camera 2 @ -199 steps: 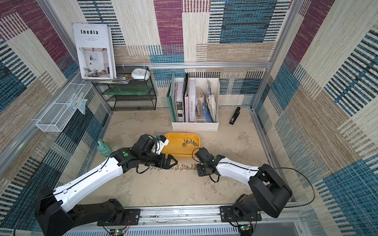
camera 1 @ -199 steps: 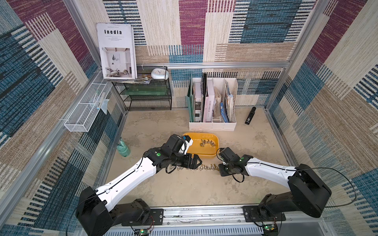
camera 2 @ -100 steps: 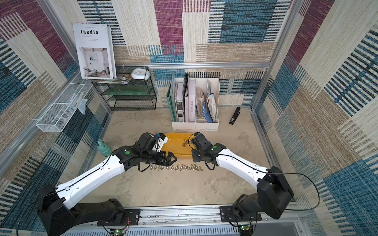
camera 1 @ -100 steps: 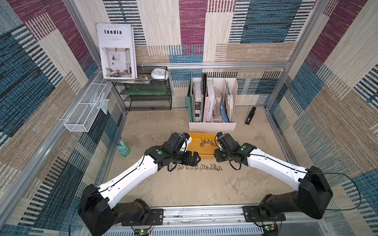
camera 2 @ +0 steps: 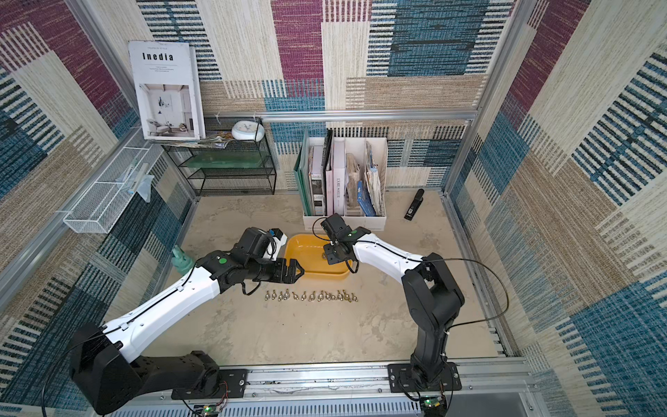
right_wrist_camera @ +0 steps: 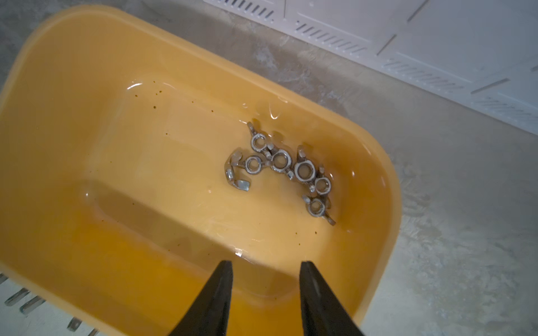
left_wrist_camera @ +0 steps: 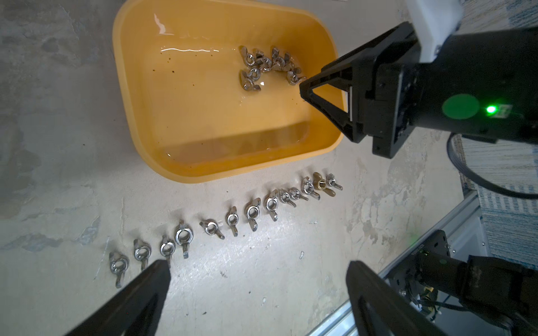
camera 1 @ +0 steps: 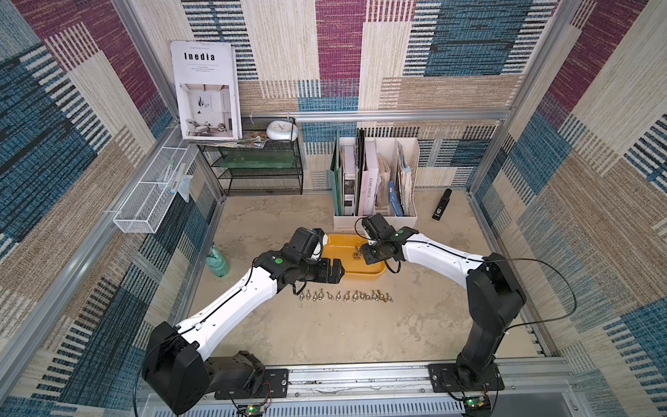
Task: Take out the wing nut from the storage box
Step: Pick up the wing nut from the storage box.
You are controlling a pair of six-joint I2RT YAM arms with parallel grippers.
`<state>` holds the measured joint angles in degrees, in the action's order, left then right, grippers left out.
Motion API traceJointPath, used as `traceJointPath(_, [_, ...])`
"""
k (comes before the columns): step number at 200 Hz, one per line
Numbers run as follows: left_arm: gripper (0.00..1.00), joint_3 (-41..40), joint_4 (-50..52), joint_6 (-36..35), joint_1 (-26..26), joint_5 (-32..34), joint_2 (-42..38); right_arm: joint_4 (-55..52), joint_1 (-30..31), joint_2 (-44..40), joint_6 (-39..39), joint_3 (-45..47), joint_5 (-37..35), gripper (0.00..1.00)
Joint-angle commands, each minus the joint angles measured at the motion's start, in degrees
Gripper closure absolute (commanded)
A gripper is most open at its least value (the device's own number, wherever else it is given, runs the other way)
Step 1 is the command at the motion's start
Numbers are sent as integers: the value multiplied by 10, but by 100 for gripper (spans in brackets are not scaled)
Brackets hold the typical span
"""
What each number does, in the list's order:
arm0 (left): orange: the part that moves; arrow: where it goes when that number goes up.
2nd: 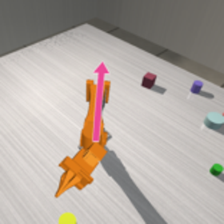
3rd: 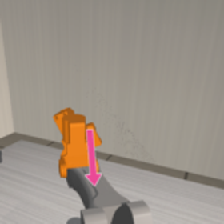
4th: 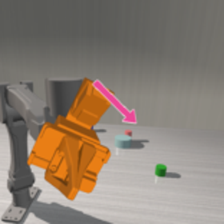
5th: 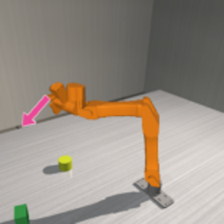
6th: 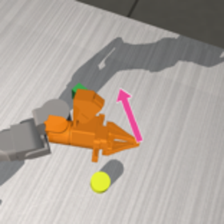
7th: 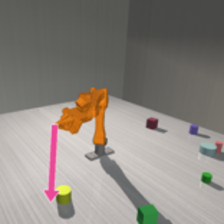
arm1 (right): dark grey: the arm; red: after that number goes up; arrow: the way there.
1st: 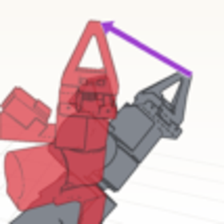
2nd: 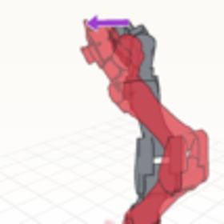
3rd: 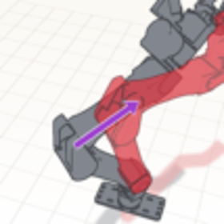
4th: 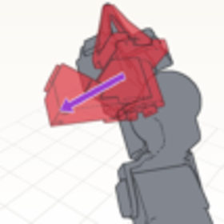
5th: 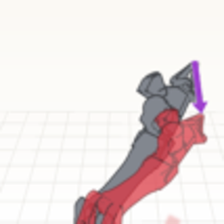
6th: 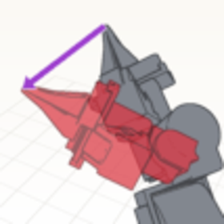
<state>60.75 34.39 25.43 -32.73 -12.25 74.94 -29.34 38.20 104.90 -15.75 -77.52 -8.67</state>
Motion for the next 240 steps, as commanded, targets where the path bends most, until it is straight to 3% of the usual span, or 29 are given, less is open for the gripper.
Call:
traceJointPath(1, [1, 9, 4, -14, 11, -18, 10, -5, -7, 28, 24, -23, 16, 56])
traceJointPath(63, [1, 23, 4, -26, 34, -36, 34, -9, -34, 105, 50, -77, 36, 55])
traceJointPath(158, [1, 31, 2, -26, 46, -44, 52, -7, -41, 138, 69, -99, 70, 55])
traceJointPath(240, [1, 26, 1, -24, 50, -52, 50, -7, -41, 136, 57, -93, 81, 64])
